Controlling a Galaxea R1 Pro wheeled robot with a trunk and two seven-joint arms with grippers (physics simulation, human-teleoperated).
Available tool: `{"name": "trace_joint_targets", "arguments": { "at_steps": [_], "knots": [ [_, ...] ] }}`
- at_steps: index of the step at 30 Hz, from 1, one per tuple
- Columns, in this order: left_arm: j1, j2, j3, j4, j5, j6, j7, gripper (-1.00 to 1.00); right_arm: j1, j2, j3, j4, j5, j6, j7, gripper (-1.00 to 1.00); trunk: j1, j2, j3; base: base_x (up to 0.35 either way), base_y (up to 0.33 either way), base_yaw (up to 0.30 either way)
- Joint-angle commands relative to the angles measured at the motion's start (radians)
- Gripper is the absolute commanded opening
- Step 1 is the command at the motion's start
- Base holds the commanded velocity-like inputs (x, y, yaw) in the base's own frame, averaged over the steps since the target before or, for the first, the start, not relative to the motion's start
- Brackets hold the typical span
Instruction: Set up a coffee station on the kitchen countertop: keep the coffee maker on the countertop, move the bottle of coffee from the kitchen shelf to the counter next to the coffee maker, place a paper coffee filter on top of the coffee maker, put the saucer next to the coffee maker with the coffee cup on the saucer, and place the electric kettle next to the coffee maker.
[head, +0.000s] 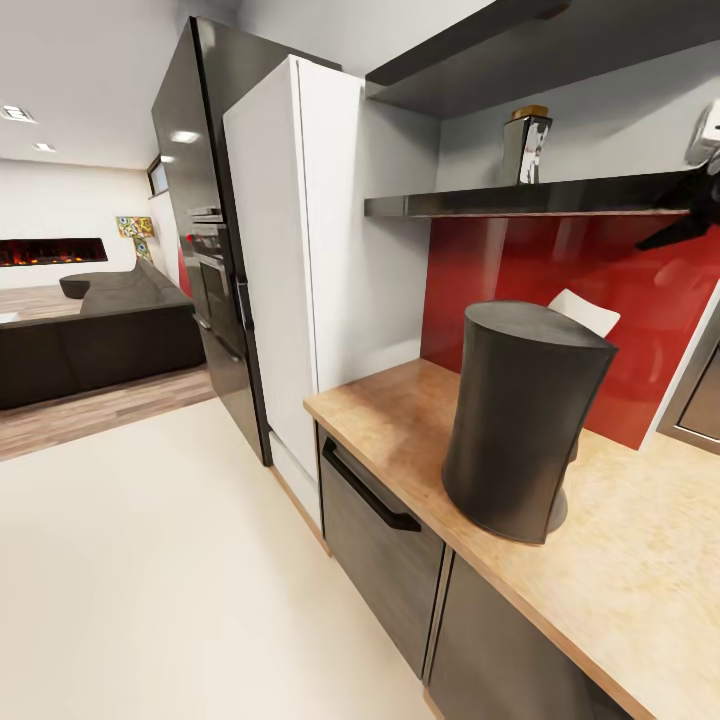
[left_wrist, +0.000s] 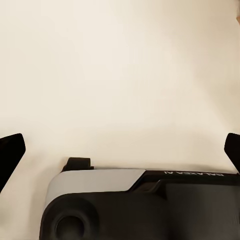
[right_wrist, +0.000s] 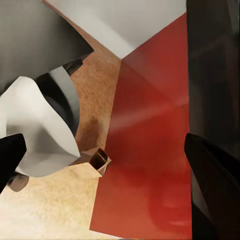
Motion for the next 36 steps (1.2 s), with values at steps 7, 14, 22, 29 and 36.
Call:
{"name": "trace_joint_targets", "arguments": {
  "at_steps": [7,14,22,29,36],
  "knots": [
    [0.0,-0.001,0.004,0.0,0.003,-0.002,0.0,1.0,-0.001,-0.126,0.005,0.008,0.067,0.021,-0.03,1.0,0.0,-0.001,-0.001,0.0,0.0,0.0],
    [0.0,-0.001,0.004,0.0,0.002,-0.002,0.0,1.0,-0.001,-0.226,-0.069,0.016,0.066,0.073,-0.033,1.0,0.0,-0.001,-0.001,-0.005,0.0,0.0],
    [0.0,-0.001,0.003,0.001,0.002,-0.002,-0.001,1.0,0.0,-0.279,-0.2,0.021,0.066,0.14,-0.033,1.0,0.0,-0.001,-0.001,-0.176,0.0,0.0],
    [0.0,-0.001,0.004,0.001,0.002,-0.002,-0.001,1.0,0.002,-0.331,-0.21,0.047,0.066,0.144,-0.034,1.0,0.0,-0.001,-0.001,-0.03,0.0,0.0],
    [0.0,-0.001,0.004,0.001,0.001,-0.002,-0.001,1.0,0.003,-0.344,-0.211,0.143,0.064,0.139,-0.038,1.0,0.0,-0.001,-0.001,-0.002,0.0,0.0]
  ]
}}
